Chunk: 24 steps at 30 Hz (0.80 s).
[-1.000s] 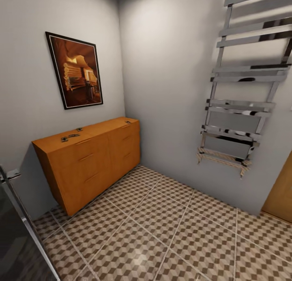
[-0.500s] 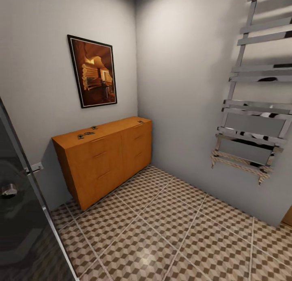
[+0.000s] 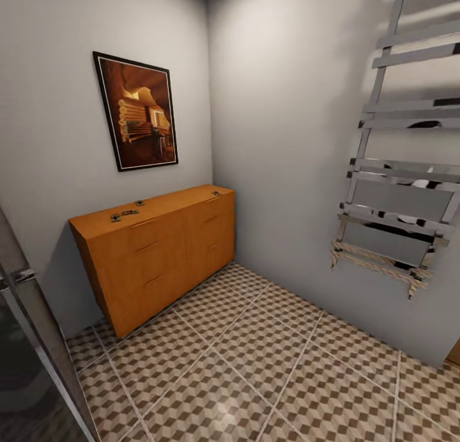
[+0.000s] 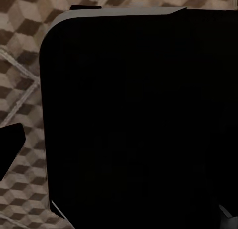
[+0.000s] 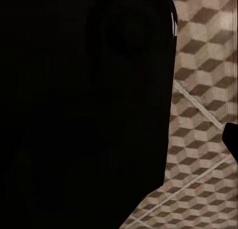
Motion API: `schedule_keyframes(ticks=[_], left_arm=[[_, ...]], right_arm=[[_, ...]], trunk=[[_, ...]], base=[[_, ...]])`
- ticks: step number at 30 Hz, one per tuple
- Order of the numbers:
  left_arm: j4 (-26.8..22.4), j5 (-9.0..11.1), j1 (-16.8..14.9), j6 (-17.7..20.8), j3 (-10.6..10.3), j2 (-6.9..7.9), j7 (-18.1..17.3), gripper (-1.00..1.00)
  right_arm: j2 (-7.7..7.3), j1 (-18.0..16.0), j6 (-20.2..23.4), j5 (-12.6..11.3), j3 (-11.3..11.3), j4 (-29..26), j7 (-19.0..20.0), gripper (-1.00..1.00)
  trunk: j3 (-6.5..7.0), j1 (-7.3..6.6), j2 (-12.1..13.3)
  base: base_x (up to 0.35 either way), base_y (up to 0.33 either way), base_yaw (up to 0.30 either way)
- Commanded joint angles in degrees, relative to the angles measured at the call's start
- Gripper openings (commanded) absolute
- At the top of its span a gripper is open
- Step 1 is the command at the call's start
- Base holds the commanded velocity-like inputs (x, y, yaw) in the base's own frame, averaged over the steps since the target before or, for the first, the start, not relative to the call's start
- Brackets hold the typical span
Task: Take the four mousetraps from the cabinet in the bathroom and place them on the bathroom floor. Make sure all four end up on the same floor surface, and ensure that at least two of them are either under or directly next to the same bathroom sink.
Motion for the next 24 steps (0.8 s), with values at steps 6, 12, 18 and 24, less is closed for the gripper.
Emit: schedule_keyframes(ticks=[6,12,18,24], left_arm=[[0.0,0.1,0.0,-0.2,0.1,0.0,0.0,1.0],[0.0,0.1,0.0,-0.2,0.1,0.0,0.0,1.0],[0.0,0.1,0.0,-0.2,0.1,0.0,0.0,1.0],[0.0,0.1,0.0,-0.2,0.1,0.0,0.0,1.0]], right_arm=[[0.0,0.0,0.0,0.0,0.0,0.0,0.0,1.0],[0.0,0.0,0.0,0.0,0.0,0.0,0.0,1.0],[0.0,0.0,0.0,-0.1,0.0,0.0,0.0,1.0],[0.0,0.0,0.0,-0.1,0.0,0.0,0.0,1.0]], trunk=[[-0.04,0.02,0.0],[-0.04,0.02,0.0],[-0.04,0.02,0.0],[-0.04,0.02,0.0]], base=[[0.199,-0.206,0.001],[0.202,-0.208,0.0],[0.205,-0.209,0.0],[0.21,-0.193,0.0]])
